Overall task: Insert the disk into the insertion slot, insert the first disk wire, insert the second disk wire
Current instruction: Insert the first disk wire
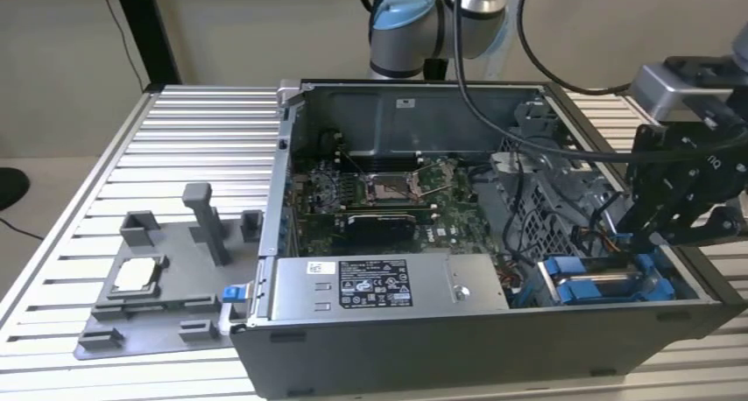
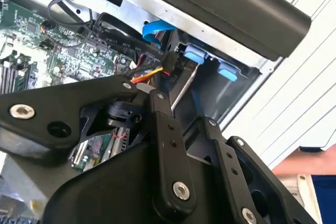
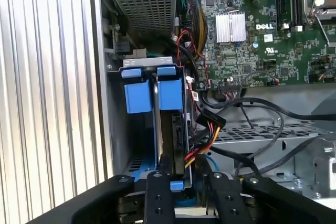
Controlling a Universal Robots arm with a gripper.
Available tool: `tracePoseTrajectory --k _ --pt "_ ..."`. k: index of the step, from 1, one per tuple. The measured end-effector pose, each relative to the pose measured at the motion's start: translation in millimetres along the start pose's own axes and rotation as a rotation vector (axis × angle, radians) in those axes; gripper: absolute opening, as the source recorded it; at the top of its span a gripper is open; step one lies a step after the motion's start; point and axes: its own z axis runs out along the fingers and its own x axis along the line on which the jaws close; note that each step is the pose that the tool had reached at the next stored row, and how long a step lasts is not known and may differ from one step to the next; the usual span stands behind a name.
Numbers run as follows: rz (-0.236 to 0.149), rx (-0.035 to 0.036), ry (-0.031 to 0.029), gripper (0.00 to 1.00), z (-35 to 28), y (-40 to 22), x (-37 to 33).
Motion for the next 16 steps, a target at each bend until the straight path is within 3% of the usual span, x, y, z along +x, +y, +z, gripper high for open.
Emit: tracePoseTrajectory --k 2,5,7,12,14,16 --pt "0.000 0.0001 -0.0002 1.00 -7.5 0.2 0.0" --pt "0.000 -0.0004 -0.0046 1.00 -8.4 -2.6 -0.2" --pt "0.000 -0.0005 -0.0073 1.00 -8.7 -7.8 -0.7" --pt "0.000 -0.0024 -0.0076 1.00 -6.8 -27.3 -6.9" --pt "0.000 -0.0096 -0.0072 1.00 -4.9 -28.7 -9.4" --pt "0.000 -0.0271 -0.0038 1.00 -4.3 -28.7 -10.0"
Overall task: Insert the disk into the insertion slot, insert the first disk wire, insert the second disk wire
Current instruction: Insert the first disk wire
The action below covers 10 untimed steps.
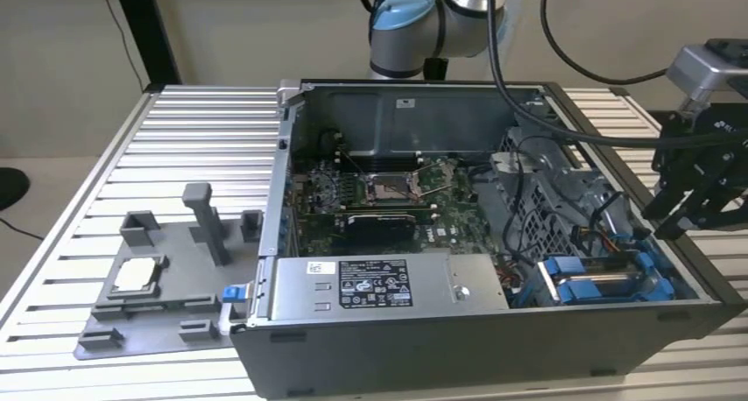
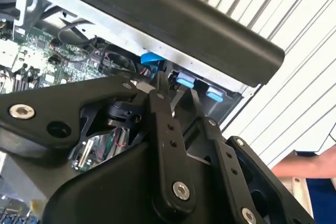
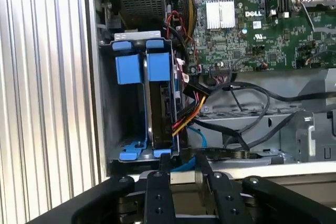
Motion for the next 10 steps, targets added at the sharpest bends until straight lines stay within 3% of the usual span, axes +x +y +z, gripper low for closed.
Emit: tracePoseTrajectory --k 2,10 --pt "0.000 -0.0130 0.0026 1.00 1.3 -0.3 -0.5" --pt "0.000 -0.0276 0.0038 1.00 13.0 -4.2 -2.6"
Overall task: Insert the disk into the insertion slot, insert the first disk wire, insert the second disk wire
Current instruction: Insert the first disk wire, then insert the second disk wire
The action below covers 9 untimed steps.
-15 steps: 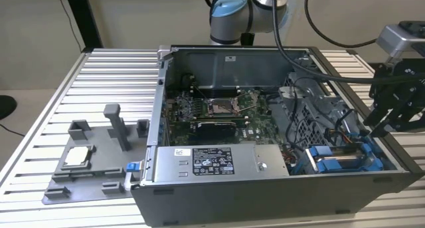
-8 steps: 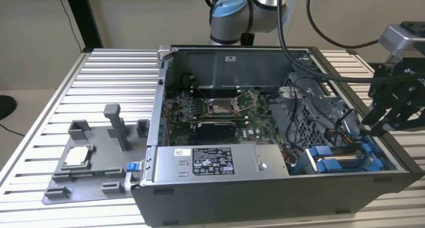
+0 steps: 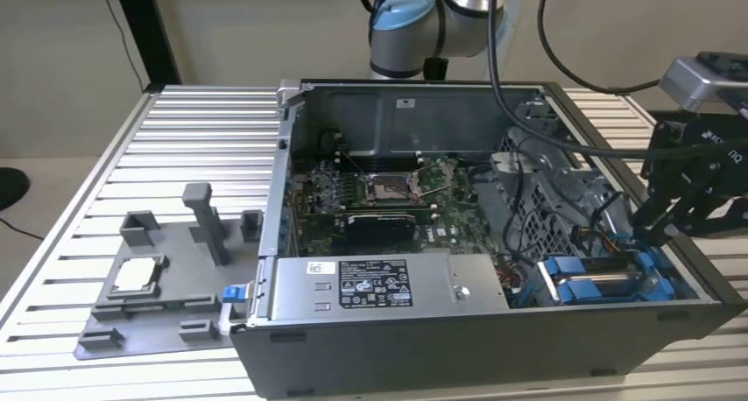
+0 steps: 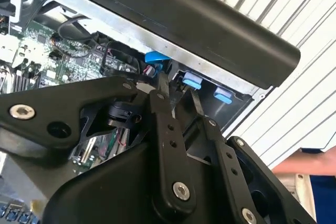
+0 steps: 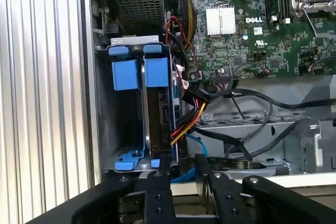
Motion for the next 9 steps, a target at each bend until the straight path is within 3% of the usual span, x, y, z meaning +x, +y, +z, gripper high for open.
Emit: tracePoseTrajectory --k 1,2,6,9 --pt "0.000 -0.0002 0.0000 1.00 0.4 0.0 -0.1" --pt "0.000 -0.0009 0.0001 0.00 0.2 0.0 -0.1" --pt "0.001 -0.0021 -0.0014 0.00 -12.7 2.2 1.9" --pt "0.001 -0.0020 -0.0011 0.00 -17.8 9.3 7.8"
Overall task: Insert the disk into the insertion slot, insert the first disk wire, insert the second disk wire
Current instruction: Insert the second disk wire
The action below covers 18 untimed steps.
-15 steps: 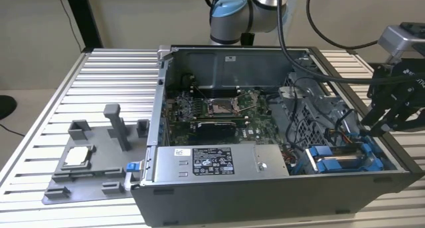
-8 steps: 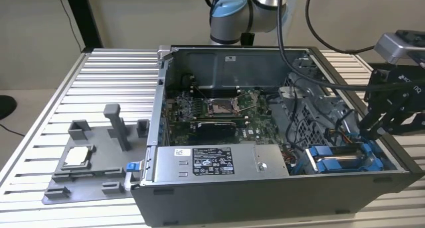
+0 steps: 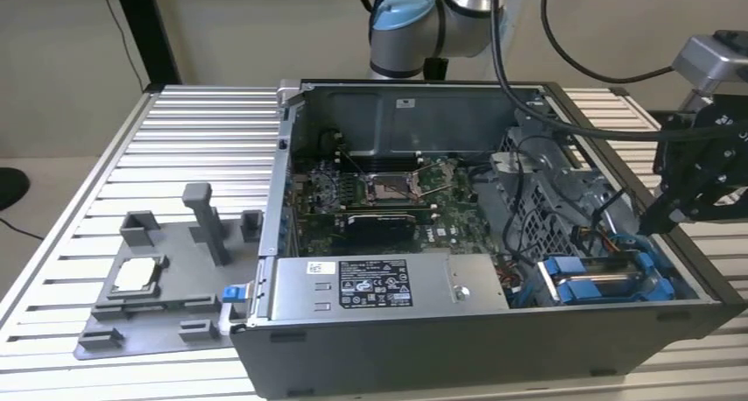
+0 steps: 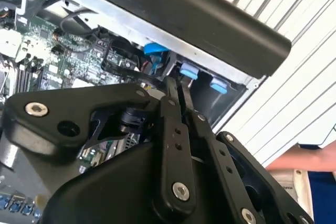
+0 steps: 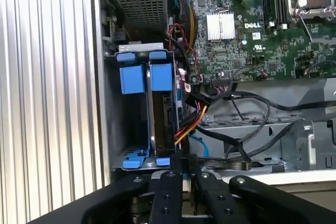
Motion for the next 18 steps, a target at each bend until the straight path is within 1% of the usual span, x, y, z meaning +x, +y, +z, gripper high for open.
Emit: tracePoseTrajectory --k 5,9,10,11,12,13,15,16,17,18 --pt "0.000 0.0000 -0.0003 0.00 3.1 21.1 10.2" --pt "0.000 0.0004 -0.0001 0.00 9.3 35.1 16.6" --pt "0.000 0.0024 0.0000 0.00 11.0 38.4 17.2" --pt "0.000 0.0076 -0.0005 0.00 12.4 41.7 17.6" --pt "0.000 0.0157 -0.0022 0.00 13.6 44.2 17.9" --pt "-0.001 0.0287 -0.0047 0.00 14.2 46.0 18.0" --pt "-0.002 0.0619 -0.0117 0.00 14.7 47.7 18.2" --pt "-0.002 0.0801 -0.0155 0.00 15.0 48.8 18.3" --pt "-0.003 0.0935 -0.0186 0.00 15.5 50.1 18.4" --pt "-0.003 0.1019 -0.0208 0.00 16.5 52.1 18.8"
